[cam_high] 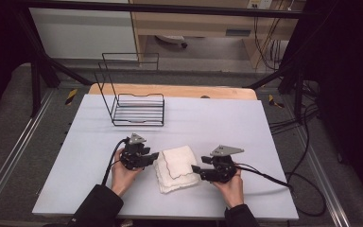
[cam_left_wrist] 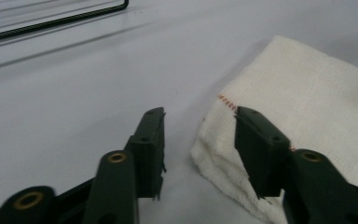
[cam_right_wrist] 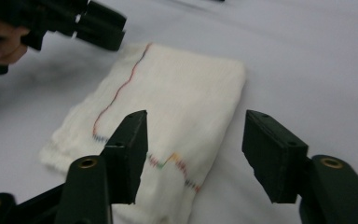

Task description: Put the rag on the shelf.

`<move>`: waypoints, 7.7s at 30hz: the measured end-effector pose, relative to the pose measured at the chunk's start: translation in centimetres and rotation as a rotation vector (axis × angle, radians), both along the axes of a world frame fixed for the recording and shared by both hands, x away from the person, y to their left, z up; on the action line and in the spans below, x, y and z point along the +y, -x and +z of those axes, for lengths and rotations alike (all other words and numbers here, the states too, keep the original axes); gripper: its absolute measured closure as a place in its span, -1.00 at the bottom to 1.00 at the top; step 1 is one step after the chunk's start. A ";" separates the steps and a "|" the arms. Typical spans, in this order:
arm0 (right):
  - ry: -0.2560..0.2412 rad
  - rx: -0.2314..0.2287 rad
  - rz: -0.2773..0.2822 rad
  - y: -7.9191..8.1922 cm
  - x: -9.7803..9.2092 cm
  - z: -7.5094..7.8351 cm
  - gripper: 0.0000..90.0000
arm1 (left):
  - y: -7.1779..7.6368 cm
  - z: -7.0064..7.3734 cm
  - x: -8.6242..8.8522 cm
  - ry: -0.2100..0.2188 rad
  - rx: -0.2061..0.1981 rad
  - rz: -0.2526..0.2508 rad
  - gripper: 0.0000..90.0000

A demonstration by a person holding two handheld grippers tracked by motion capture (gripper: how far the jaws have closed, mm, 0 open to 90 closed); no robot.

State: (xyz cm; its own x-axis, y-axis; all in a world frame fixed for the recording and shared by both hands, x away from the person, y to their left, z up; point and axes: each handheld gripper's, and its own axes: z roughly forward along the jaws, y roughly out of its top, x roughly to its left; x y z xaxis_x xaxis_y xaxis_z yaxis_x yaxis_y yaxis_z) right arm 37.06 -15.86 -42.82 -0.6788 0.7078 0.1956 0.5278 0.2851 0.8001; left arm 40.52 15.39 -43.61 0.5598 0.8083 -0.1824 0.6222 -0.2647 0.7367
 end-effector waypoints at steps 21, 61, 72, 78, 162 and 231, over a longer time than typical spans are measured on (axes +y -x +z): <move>0.083 0.073 0.013 -7.4 3.9 -2.4 0.37 | 0.3 -0.7 0.6 -0.002 -0.007 -0.053 -0.47; 0.048 -0.023 0.008 -4.4 3.3 0.1 0.81 | -1.7 -1.7 -1.7 0.065 0.083 -0.052 0.50; 0.047 -0.036 0.005 -3.9 3.3 0.2 0.81 | -0.9 -1.0 -1.8 0.062 0.044 -0.042 0.85; 0.027 -0.057 -0.001 -3.5 3.0 0.9 0.81 | -0.4 0.0 -1.5 0.094 -0.006 -0.053 0.86; -0.266 -0.511 -0.053 -0.1 5.2 13.3 0.83 | 3.2 14.2 2.9 0.325 -0.544 0.002 0.87; -0.330 -0.683 -0.061 -5.0 11.8 22.3 0.83 | -0.3 23.5 8.2 0.378 -0.730 0.115 0.87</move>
State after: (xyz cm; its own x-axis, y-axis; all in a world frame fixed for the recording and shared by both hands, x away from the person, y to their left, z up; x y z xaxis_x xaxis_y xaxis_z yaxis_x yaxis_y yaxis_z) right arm 42.03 -4.02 -20.51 -0.6866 0.7256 -0.0460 -0.1081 -0.0393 0.9934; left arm 40.80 23.56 -20.11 0.5603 0.8248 -0.0758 -0.0388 0.1176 0.9923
